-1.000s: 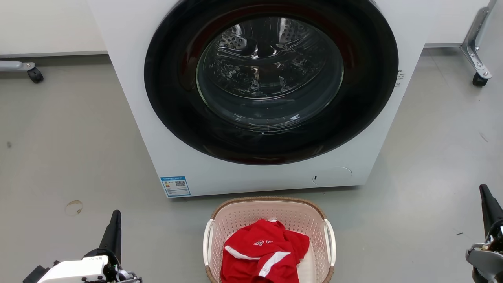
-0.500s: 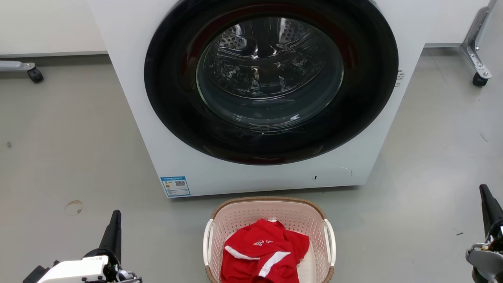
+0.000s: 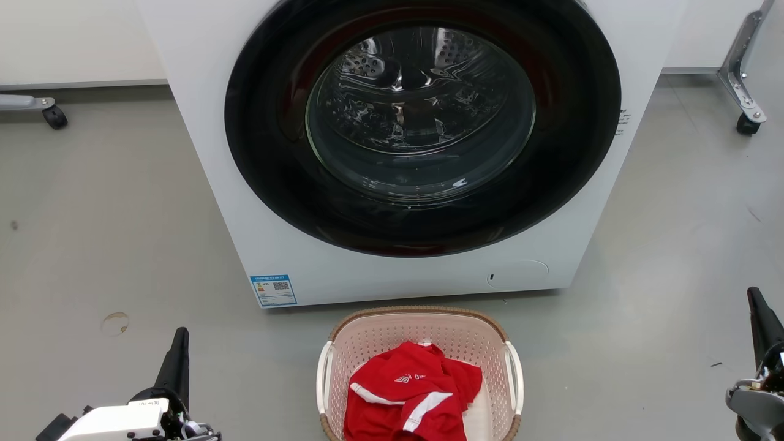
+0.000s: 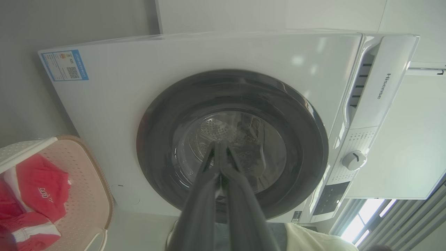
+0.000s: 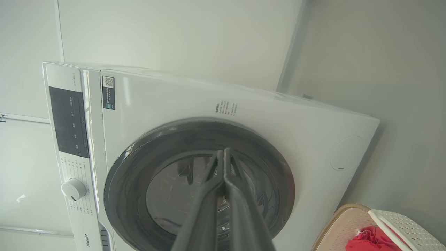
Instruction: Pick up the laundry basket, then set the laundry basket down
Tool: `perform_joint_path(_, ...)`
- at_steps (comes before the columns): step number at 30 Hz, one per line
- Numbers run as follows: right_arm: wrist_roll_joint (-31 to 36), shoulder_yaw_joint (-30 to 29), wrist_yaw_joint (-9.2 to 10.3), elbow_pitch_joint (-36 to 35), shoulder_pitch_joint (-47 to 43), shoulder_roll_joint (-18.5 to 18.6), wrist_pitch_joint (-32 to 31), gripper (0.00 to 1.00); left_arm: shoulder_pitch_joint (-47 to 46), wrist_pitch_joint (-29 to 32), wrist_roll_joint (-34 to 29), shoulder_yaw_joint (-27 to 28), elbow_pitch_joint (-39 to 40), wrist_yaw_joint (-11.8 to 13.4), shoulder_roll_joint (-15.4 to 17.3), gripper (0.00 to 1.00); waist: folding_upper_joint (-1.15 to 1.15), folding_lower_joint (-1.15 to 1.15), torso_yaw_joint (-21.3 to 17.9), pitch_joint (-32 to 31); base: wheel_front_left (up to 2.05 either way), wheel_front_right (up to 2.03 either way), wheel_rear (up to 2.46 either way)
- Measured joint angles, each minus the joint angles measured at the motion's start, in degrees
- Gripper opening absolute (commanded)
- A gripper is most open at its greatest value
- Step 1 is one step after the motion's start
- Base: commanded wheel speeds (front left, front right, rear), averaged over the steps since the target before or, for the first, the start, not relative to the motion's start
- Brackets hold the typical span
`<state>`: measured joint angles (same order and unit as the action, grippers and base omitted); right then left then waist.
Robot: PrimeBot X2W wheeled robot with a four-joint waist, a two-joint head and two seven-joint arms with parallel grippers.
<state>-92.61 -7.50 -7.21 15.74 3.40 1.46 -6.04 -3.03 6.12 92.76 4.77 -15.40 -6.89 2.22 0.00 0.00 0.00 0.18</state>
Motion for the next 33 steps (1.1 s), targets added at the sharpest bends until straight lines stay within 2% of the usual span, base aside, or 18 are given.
perform_joint_path(33,0.00,0.00,0.00,0.00,0.00,0.00,0.00,0.00,0.00,0.00,0.00,0.00,0.00,0.00,-0.01,0.00,0.00,0.00,0.00,0.00,0.00,0.00,0.00)
